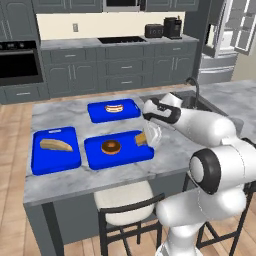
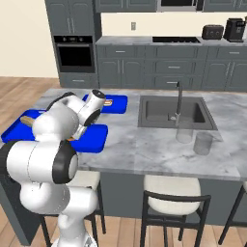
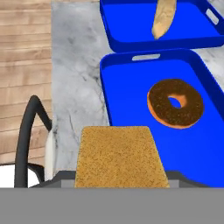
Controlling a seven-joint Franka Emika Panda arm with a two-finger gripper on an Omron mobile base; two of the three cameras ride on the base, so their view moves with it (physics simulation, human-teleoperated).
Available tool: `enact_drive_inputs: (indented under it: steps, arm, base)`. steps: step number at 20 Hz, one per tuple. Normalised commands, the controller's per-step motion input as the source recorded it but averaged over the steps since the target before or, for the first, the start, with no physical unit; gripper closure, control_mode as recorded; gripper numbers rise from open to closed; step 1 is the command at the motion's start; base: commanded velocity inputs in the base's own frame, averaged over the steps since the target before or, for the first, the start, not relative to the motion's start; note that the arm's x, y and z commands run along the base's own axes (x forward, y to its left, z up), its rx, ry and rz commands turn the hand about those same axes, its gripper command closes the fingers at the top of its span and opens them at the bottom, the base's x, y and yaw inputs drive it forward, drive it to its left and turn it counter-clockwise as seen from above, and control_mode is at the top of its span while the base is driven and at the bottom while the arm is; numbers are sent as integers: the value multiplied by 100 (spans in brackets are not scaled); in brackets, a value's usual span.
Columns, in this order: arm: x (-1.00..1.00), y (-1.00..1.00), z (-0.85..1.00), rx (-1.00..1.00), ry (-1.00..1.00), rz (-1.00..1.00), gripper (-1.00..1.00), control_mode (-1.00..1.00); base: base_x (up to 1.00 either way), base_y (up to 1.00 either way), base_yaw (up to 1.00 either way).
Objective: Take the cake and donut from the fridge and place them on the empty tray on the dining counter.
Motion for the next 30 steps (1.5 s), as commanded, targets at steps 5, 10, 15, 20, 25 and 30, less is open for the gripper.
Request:
enact_drive_inputs:
  steps: [5, 10, 15, 20, 25, 30]
  arm:
    - [21, 14, -32, 0, 3, 0, 100, -100]
    - [42, 3, -27, 0, 0, 0, 100, -100]
    - [48, 0, -22, 0, 0, 0, 100, -100]
    - [48, 0, -25, 0, 0, 0, 100, -100]
    - [38, 0, -37, 0, 0, 0, 100, -100]
    - [28, 0, -35, 0, 0, 0, 100, -100]
  base:
    - [0, 0, 0]
    - [0, 0, 0]
    - [0, 0, 0]
    - [0, 0, 0]
    - [0, 0, 0]
    - [0, 0, 0]
